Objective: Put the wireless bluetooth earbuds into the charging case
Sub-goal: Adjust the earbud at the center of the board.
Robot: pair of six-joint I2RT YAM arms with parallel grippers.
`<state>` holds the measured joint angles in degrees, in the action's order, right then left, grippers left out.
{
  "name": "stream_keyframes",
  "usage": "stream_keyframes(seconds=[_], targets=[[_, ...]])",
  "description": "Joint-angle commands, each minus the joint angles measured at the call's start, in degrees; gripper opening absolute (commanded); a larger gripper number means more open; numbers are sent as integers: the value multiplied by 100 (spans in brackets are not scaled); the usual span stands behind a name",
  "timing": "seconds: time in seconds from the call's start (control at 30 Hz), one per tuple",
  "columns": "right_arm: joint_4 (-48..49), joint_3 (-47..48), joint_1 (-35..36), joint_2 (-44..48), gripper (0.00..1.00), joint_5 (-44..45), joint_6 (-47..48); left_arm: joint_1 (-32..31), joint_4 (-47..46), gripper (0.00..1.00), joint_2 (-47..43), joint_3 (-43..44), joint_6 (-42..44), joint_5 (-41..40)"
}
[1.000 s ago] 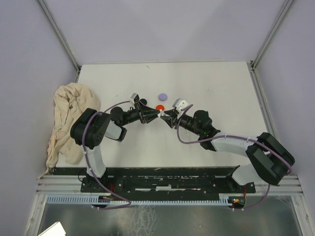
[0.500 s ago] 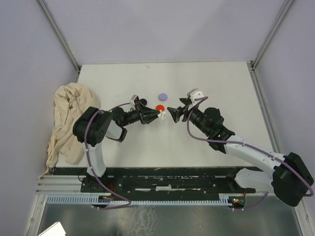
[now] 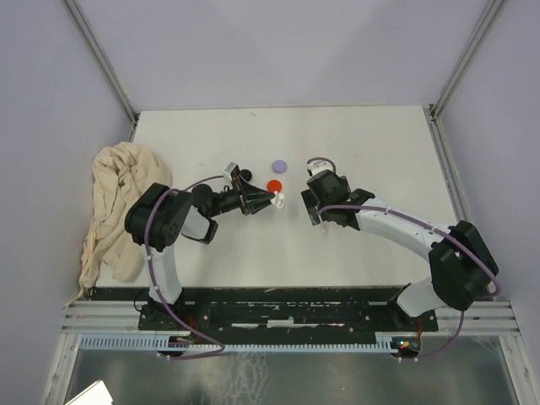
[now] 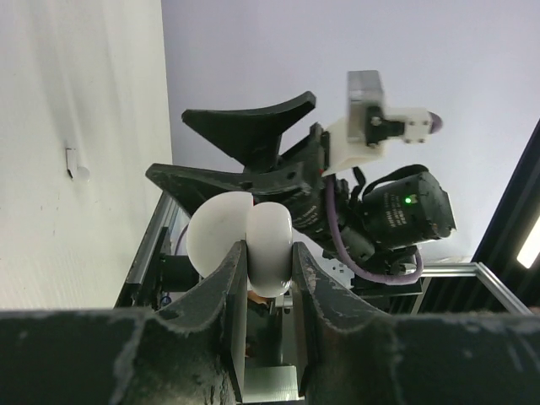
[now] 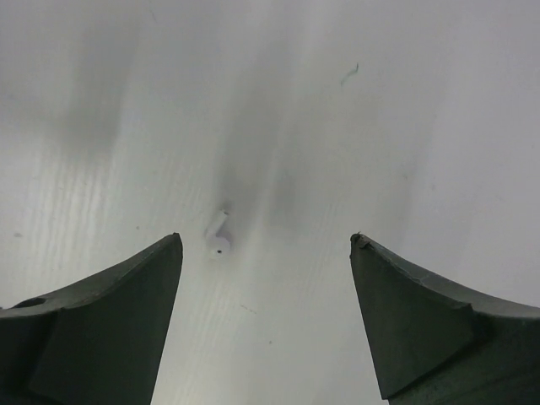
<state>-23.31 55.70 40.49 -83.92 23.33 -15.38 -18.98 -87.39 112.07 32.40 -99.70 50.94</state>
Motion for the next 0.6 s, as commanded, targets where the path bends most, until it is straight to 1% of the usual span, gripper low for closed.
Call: stream_keyframes(seconds=[0.0,0.1,0.3,0.57], targets=[[-602,65,-13,-101,88,366,-395,17,-1171,3,-94,-56,397,188],[-696,73,-21,-318,88,373,-468,19,-1174,3,-81,-97,442,198],[-948,99,-122,-656,88,829,-709,20,-1174,3,-63,-135,471,203],[-1096,210,-311,-895,89,820,-879,21,-1174,3,-33,-134,479,202]])
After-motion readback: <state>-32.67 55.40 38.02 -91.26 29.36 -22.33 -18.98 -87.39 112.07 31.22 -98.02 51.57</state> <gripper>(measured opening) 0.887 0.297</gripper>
